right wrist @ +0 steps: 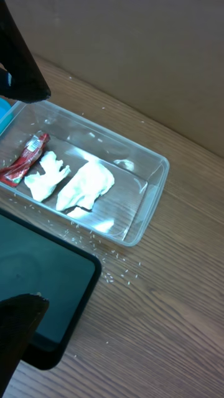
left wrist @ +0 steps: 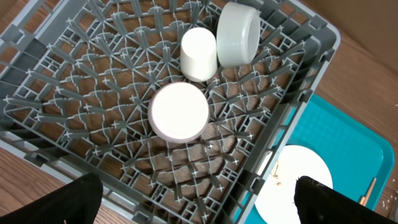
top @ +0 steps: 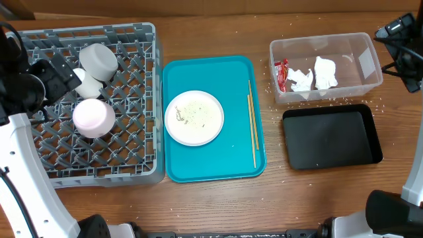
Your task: Sort waste into correct bins and load items into the dishwasher
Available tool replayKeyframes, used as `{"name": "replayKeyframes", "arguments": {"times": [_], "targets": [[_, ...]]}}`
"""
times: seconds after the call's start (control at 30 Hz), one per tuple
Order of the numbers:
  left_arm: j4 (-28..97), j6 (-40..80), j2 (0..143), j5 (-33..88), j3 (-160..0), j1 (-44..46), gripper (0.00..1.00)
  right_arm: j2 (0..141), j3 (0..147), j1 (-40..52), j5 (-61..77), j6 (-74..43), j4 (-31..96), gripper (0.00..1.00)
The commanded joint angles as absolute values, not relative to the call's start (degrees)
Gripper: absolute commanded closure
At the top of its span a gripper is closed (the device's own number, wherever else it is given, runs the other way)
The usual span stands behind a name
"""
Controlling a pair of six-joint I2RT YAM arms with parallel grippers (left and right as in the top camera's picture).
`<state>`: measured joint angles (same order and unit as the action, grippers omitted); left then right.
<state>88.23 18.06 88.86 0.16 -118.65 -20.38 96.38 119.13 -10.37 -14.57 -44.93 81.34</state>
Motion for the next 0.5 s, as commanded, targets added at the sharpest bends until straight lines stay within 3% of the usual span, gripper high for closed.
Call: {"name": "replayKeyframes", "arguments": {"times": [0.0, 0.07, 0.2, 0.3, 0.37, 0.47], "targets": [[88.16, 18.17, 89.14, 0.84, -118.50, -20.60, 0.00, 96.23, 119.33, -10.26, -15.35, -44.82, 77.78, 0.00], [88.53, 18.00, 89.19, 0.86, -118.50, -20.60, 0.00, 96.23, 119.33, -10.24, -14.24, -45.01, 75.70, 0.00], [88.44, 18.04, 89.19, 0.95, -118.50, -20.60, 0.00, 96.27, 119.31, -10.22, 8.03, -44.95, 76.62, 0.00], [88.47, 18.02, 89.19, 0.91, -118.50, -20.60, 0.00, 97.32, 119.22, -7.60, 24.01, -35.11, 76.84, 0.00], [88.44, 18.02, 89.19, 0.91, -118.50, -20.60, 0.00, 98.24, 119.20, -3.95, 26.61, -25.65, 79.22, 0.04], [88.47, 18.02, 89.19, 0.91, -118.50, -20.60, 0.00, 100.07, 117.71, 4.34, 19.73, -16.75, 85.69, 0.07]]}}
